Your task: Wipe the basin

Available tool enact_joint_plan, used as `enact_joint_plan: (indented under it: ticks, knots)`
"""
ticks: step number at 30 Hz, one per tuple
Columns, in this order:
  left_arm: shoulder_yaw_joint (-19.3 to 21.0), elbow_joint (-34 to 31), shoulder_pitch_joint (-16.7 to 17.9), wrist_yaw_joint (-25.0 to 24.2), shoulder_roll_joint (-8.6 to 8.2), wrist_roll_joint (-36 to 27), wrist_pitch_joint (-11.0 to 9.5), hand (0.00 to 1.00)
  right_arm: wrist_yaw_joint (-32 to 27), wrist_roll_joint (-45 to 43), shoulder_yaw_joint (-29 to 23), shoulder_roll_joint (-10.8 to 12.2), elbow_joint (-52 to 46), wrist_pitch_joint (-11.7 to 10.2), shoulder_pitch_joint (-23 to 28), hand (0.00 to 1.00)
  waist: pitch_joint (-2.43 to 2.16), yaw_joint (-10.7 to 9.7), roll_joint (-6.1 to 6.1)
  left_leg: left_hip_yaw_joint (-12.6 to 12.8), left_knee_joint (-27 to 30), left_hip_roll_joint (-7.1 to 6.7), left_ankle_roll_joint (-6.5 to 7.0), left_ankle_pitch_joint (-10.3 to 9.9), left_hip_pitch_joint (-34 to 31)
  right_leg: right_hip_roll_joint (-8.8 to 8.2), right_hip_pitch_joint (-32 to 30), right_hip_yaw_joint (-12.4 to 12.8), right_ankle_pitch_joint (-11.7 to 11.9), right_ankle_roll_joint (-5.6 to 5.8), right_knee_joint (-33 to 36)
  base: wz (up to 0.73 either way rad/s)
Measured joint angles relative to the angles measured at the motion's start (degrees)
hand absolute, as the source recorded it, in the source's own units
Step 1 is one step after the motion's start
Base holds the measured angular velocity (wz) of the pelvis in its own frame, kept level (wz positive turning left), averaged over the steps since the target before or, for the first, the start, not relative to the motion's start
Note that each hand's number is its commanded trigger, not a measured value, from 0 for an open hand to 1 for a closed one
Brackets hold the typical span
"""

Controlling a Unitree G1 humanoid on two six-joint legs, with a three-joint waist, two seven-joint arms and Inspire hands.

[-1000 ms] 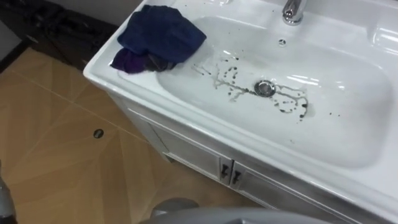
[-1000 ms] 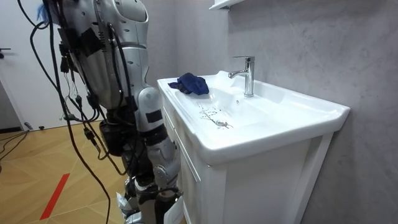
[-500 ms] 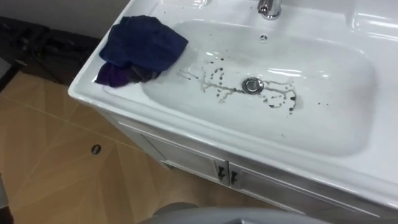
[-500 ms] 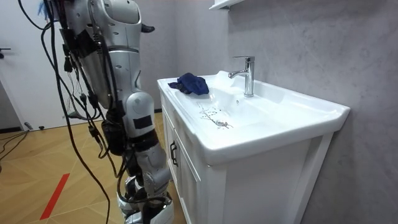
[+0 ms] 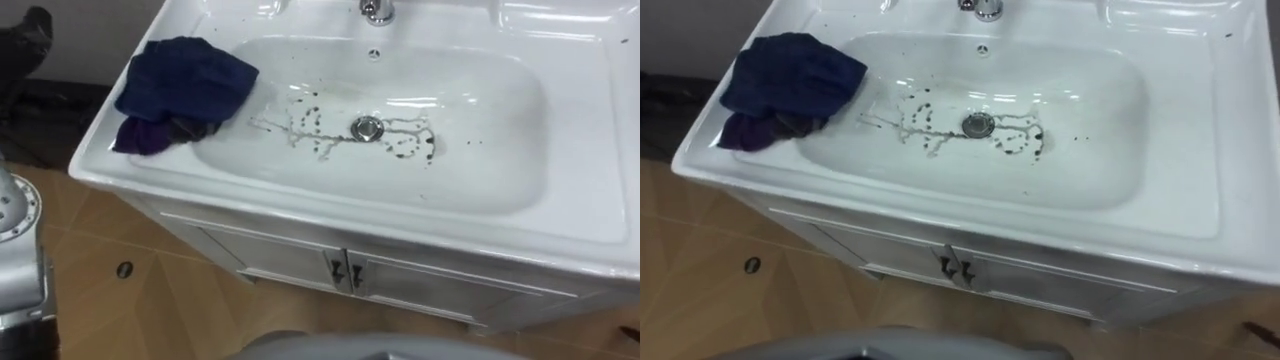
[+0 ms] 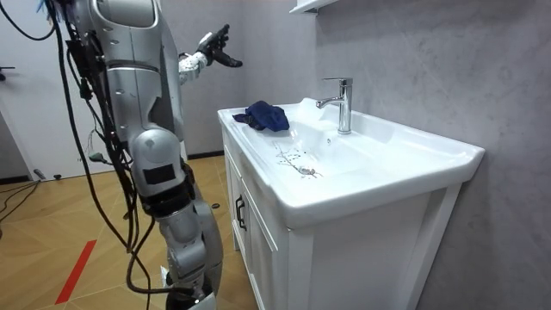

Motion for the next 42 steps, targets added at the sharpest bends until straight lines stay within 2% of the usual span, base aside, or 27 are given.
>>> enact_joint_plan:
  ticks: [4,7,10,12,13,17,19,25,29,33,37,42]
  knots:
    - [-1.7,7.4,-3.7,-1.1,0.03,2.7,1.3,0.00,0.2,-0.3,0.0,0.0,-0.2,0.0,0.0,0.00,0.01,-1.2,-0.08,0.7,0.0,0.21,-0.02,0.0,0.2,0.17,-0.1,1.1,0.0,-0.05,0.0,-0.10]
    - [-2.4,9.2,-4.3,-2.7,0.02,6.3,2.8,0.00,0.2,-0.4,-0.1,0.2,-1.2,0.1,0.1,0.00,-0.01,-2.3,-0.23,0.9,0.1,0.29,-0.03,0.0,0.0,0.20,-0.3,1.2,0.1,-0.22,0.0,-0.03]
    - [-4.3,11.0,-5.2,-3.4,0.02,9.0,3.1,0.00,0.2,-0.4,-0.1,0.3,-2.0,1.2,0.5,0.00,0.11,-3.1,-0.56,1.0,0.1,0.28,-0.02,0.0,0.0,0.17,-0.3,1.4,0.1,-0.24,0.1,-0.01]
    - [-5.3,12.4,-5.5,-3.4,0.02,10.3,3.5,0.00,0.2,-0.3,0.0,0.3,-1.9,1.2,0.7,0.00,0.03,-3.4,-0.47,1.1,0.1,0.30,-0.01,0.0,0.2,0.16,-0.3,1.5,0.1,-0.25,0.1,-0.03]
    - [-6.1,13.3,-5.8,-3.5,0.00,11.3,3.5,0.00,0.2,-0.3,0.0,0.3,-1.9,1.3,1.0,0.00,0.14,-3.5,-0.61,1.3,0.0,0.35,-0.02,0.0,0.4,0.17,-0.2,1.7,0.1,-0.25,0.1,-0.08]
    - [-7.5,15.0,-6.9,-3.5,0.00,11.8,3.6,0.00,-0.3,-0.3,0.0,0.3,-1.1,1.4,1.0,0.00,0.24,-3.7,-0.68,1.7,-0.2,0.43,-0.02,0.0,0.6,0.20,-0.3,2.2,0.2,-0.27,0.2,-0.07]
    - [-8.6,17.4,-8.0,-3.6,0.00,11.7,3.8,0.00,-0.4,-0.3,0.0,0.3,-0.3,2.2,0.7,0.00,0.27,-3.9,-0.72,1.8,-0.4,0.44,-0.02,0.0,0.9,0.22,-0.3,2.9,0.2,-0.27,0.2,-0.06]
    - [-10.4,20.9,-8.1,-5.7,-0.01,11.8,5.5,0.00,-0.5,-0.3,0.0,0.3,-0.1,2.6,0.4,0.00,0.13,-5.0,-0.54,2.1,-0.6,0.56,-0.04,0.0,1.0,0.36,-0.3,3.1,0.2,-0.38,0.1,-0.01]
    - [-10.9,21.8,-8.1,-5.8,-0.01,11.8,5.8,0.00,-1.3,-0.2,0.0,0.3,-0.1,2.6,0.2,0.00,0.30,-5.2,-0.82,2.5,-0.7,0.72,-0.05,0.0,1.1,0.50,-0.3,3.5,0.3,-0.56,0.1,-0.06]
    - [-10.9,21.9,-8.1,-5.8,0.00,14.1,5.9,0.00,-2.0,-0.2,-0.1,0.9,-0.5,2.6,0.1,0.00,0.21,-5.5,-1.43,2.7,-0.7,0.96,-0.15,-0.1,1.0,0.64,-0.4,3.5,0.4,-0.61,0.1,0.00]
    - [-10.9,23.4,-8.1,-5.9,-0.01,17.7,6.5,0.00,-2.1,-0.2,-0.2,1.3,-0.8,3.3,0.1,0.00,-0.36,-5.7,-2.24,2.7,-0.6,1.08,-0.20,-0.1,1.1,0.75,-0.4,3.5,0.4,-0.67,0.1,0.00]
    - [-10.9,24.2,-8.1,-7.0,-0.03,18.6,8.1,0.00,-2.2,-0.2,-0.8,1.4,-2.1,3.7,0.4,0.00,-0.43,-6.2,-2.40,3.0,-0.5,1.18,-0.19,-0.1,0.9,0.78,-0.7,3.6,0.7,-0.92,0.1,-0.03]
